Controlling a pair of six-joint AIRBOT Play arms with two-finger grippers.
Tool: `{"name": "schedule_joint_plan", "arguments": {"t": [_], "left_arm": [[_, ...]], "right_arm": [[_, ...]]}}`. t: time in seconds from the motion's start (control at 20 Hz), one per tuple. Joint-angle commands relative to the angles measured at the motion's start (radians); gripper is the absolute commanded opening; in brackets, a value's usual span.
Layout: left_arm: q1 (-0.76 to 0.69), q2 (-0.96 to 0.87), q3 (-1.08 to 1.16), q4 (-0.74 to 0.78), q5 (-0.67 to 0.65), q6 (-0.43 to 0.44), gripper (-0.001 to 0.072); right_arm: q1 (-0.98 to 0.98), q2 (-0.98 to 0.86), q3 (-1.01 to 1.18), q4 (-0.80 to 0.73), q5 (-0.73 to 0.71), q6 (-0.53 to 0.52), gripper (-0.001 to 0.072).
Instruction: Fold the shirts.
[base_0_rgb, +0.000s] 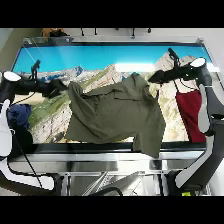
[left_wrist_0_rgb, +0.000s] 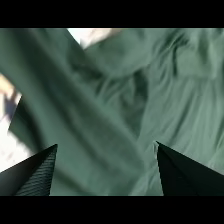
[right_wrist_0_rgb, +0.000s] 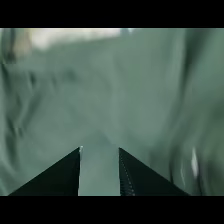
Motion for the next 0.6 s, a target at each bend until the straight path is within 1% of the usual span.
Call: {"name": "schedule_joint_plan", "arguments": {"t": [0.0, 0.1, 0.2, 0.4, 0.45, 0.55], "left_arm": [[0.056, 0.051, -0.197, 0.130, -0.131, -0.007, 0.0667], [0.066, 0.089, -0.354, 0.169, -0.113, 0.005, 0.0667], [0.061, 0.105, -0.467, 0.153, -0.084, 0.032, 0.0667], [0.011, 0.106, -0.581, 0.156, 0.001, 0.058, 0.0667], [-0.006, 0.106, -0.599, 0.156, 0.024, 0.063, 0.0667], [-0.034, 0.106, -0.614, 0.156, 0.045, 0.063, 0.0664]], "right_arm": [[-0.054, 0.046, -0.116, -0.119, 0.144, 0.053, 0.0280], [-0.093, 0.094, -0.225, -0.148, 0.121, 0.047, 0.0280], [-0.144, 0.132, -0.301, -0.148, 0.098, 0.039, 0.0280], [-0.235, 0.147, -0.330, -0.149, 0.120, 0.029, 0.0284], [-0.253, 0.146, -0.330, -0.151, 0.126, 0.026, 0.0307], [-0.274, 0.144, -0.338, -0.195, 0.109, 0.021, 0.0431]]}}
